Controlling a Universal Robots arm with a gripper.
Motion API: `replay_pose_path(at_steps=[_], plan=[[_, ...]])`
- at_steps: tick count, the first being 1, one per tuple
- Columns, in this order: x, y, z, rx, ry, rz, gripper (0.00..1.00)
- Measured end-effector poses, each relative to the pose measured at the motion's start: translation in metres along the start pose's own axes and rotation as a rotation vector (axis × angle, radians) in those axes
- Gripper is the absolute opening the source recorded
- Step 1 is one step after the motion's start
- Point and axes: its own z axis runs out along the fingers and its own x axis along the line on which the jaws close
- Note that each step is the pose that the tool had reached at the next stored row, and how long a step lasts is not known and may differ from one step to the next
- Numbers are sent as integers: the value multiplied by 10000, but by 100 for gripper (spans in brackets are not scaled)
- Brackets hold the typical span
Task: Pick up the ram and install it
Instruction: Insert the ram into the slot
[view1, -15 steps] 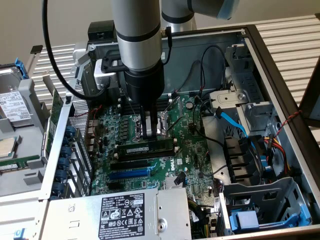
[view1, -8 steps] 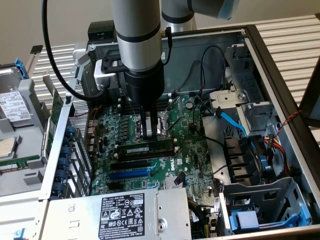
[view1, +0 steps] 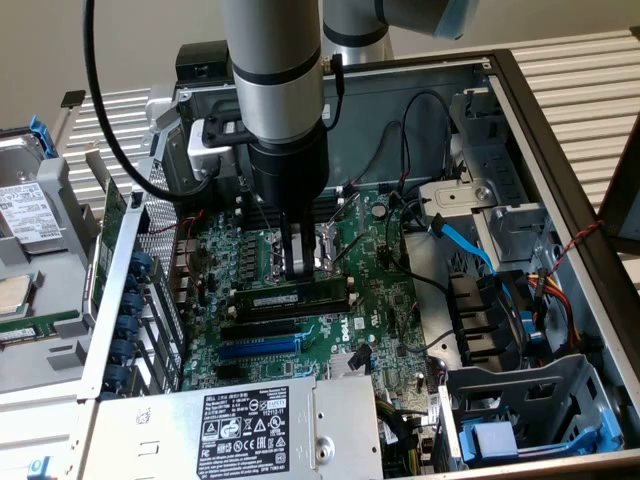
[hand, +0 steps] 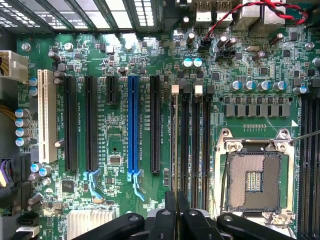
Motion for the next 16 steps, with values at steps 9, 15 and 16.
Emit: replay_pose_path(at_steps=[9, 15, 16], plan=[[2, 6, 0, 1, 0, 0, 27], [2, 7, 0, 25, -1, 0, 27], [3, 6, 0, 39, -2, 1, 27]])
